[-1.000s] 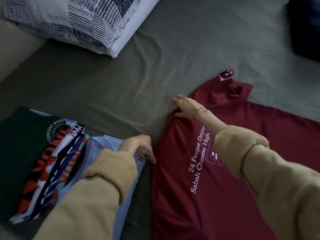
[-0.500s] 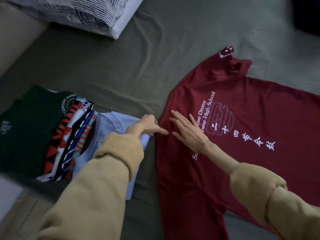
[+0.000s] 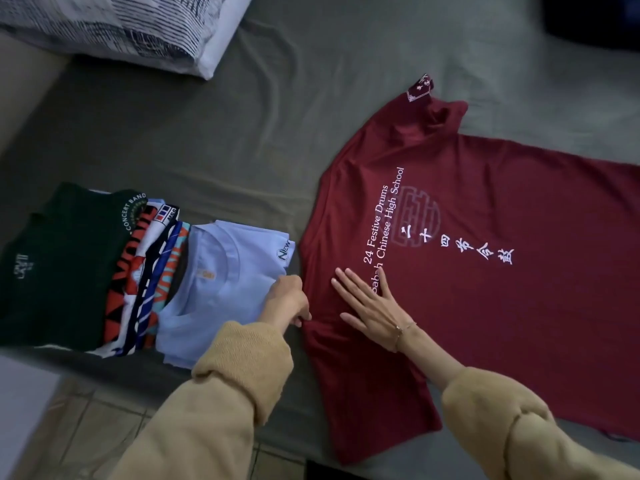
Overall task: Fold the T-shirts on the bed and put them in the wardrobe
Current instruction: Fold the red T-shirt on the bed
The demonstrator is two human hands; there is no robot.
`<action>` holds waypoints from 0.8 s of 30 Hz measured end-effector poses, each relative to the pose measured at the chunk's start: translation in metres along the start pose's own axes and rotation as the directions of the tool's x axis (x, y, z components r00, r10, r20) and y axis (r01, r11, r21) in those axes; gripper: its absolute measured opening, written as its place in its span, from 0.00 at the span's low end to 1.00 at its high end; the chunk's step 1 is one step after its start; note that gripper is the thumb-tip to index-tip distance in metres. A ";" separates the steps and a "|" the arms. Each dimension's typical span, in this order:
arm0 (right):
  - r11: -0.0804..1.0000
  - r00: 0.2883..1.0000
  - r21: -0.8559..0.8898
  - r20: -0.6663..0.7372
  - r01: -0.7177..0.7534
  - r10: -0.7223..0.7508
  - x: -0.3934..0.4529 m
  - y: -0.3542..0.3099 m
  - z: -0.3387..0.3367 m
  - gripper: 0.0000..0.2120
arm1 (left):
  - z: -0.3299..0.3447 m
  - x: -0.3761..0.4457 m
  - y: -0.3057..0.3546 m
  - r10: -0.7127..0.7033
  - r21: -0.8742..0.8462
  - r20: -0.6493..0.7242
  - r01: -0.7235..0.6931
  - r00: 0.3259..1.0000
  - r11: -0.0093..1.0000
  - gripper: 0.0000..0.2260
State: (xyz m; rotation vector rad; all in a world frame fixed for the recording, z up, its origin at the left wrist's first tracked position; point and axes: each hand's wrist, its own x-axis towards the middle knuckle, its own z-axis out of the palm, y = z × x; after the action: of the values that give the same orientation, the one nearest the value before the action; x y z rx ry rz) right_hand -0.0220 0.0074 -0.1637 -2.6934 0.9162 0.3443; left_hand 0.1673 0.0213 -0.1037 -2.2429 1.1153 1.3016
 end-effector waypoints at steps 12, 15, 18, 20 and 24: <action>0.972 0.984 0.180 -0.064 -0.154 0.168 0.068 0.089 -0.054 0.33 | -0.105 0.068 0.070 0.143 0.030 -0.375 -0.142 0.916 0.989 0.13; 0.950 0.966 0.206 -0.063 -0.235 0.253 0.094 0.138 -0.072 0.35 | -0.131 0.108 0.101 0.278 -0.006 -0.404 -0.306 0.872 0.952 0.11; 0.900 0.928 0.290 -0.081 -0.326 0.363 0.113 0.183 -0.088 0.31 | -0.152 0.144 0.136 0.397 -0.005 -0.457 -0.449 0.796 0.893 0.13; 0.881 0.902 0.313 -0.135 -0.355 0.411 0.127 0.210 -0.100 0.26 | -0.166 0.163 0.163 0.471 -0.002 -0.428 -0.522 0.771 0.853 0.16; 0.811 0.788 0.390 -0.271 -0.435 0.553 0.166 0.273 -0.136 0.28 | -0.190 0.199 0.222 0.492 -0.131 -0.386 -0.574 0.780 0.808 0.20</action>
State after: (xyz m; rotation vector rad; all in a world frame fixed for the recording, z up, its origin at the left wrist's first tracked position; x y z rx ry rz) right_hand -0.0460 -0.3381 -0.1372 -2.2181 1.6560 -0.2201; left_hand 0.1671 -0.3300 -0.1454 -2.4904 1.9396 1.3361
